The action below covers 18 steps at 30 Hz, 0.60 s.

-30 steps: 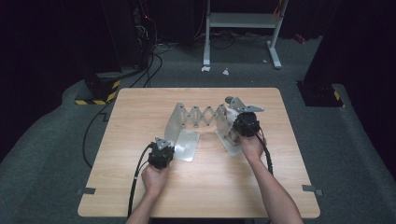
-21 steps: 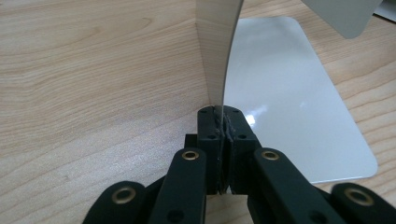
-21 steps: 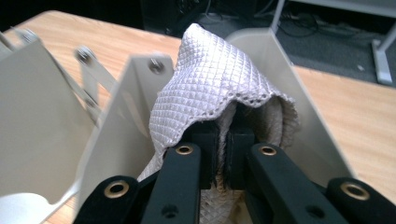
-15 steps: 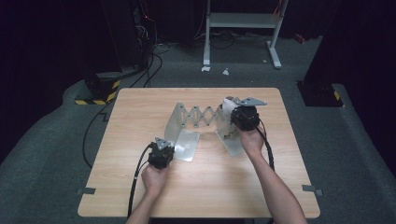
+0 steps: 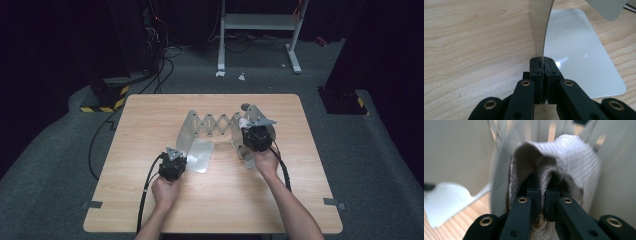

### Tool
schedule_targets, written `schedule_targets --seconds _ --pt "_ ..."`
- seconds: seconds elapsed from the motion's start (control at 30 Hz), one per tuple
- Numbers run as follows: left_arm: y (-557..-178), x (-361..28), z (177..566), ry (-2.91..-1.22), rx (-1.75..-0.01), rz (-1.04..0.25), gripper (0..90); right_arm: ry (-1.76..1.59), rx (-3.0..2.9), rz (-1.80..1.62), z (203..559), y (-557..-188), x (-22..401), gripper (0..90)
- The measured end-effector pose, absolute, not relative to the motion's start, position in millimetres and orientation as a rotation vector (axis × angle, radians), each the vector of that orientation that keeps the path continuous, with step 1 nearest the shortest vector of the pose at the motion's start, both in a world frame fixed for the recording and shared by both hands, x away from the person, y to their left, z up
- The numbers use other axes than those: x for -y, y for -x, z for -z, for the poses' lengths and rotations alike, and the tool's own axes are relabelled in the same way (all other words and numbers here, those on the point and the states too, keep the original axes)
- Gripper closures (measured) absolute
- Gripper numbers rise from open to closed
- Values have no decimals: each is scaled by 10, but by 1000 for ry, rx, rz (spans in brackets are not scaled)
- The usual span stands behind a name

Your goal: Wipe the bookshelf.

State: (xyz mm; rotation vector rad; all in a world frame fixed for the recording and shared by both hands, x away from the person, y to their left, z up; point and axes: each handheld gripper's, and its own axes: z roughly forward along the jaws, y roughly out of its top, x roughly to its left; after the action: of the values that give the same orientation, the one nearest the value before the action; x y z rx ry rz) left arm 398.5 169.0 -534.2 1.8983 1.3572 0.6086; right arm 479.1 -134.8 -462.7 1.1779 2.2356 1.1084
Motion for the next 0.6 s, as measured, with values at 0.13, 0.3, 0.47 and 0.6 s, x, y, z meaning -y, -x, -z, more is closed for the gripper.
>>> schedule_targets --seconds 0.13,0.3,0.47,0.6 --pt "-3985 -1688 5342 -1897 -1357 -610 861 -1208 -2257 -1087 4817 -4729 1397 858" --pt "-3984 -1684 5343 -1899 -1356 -617 860 -1217 -2280 -1063 4980 -4606 1440 858" --pt "-3981 -1676 5343 -1902 -1356 -625 857 -1192 -2303 -1044 5070 -4447 1458 858" --pt "-3977 -1666 5342 -1907 -1354 -635 855 -1148 -2334 -1032 5115 -4320 1418 858"
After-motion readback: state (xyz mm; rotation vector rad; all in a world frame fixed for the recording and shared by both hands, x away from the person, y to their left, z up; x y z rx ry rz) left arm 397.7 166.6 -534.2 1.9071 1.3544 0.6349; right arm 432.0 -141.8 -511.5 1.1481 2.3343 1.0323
